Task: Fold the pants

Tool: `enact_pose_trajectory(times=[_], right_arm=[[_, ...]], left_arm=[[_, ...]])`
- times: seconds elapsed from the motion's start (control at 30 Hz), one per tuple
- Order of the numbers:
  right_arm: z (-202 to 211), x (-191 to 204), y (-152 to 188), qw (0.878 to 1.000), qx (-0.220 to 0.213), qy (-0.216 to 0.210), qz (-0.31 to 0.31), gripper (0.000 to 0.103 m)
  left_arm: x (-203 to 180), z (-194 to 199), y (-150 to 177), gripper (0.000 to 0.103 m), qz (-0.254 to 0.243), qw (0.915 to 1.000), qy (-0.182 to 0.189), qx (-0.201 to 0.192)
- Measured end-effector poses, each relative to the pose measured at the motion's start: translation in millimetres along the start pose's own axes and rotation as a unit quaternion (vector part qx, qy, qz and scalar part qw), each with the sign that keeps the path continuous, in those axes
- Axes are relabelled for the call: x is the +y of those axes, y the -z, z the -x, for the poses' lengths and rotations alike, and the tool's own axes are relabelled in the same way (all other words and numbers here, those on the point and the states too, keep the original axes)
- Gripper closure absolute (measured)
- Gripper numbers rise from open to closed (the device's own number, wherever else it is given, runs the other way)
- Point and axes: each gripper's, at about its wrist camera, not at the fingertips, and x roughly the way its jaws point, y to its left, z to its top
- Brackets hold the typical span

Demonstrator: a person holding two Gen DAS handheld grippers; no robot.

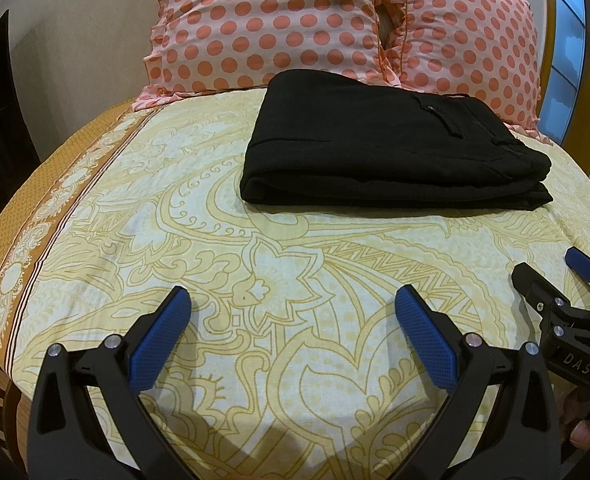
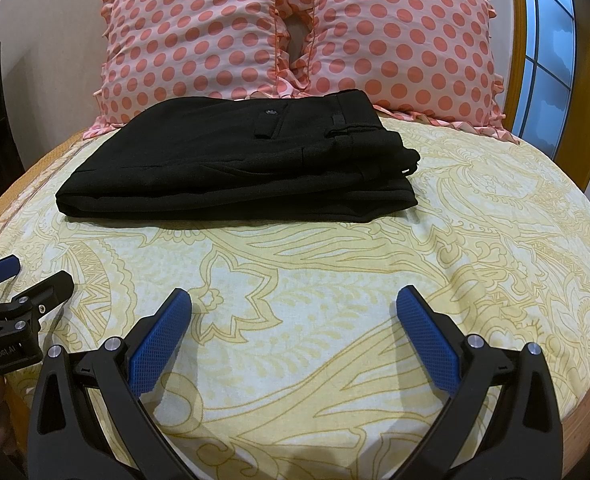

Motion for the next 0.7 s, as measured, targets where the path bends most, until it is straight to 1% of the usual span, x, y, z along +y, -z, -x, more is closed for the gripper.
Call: enact_pose_trajectory(times=[0.7], right_arm=[[-0.1,0.3,0.8,1.0,-0.001,0.001,-0.001,0.001]], left_arm=[[1.5,0.5,-0.2,0.002,0.0,1.0,0.001,0.008]])
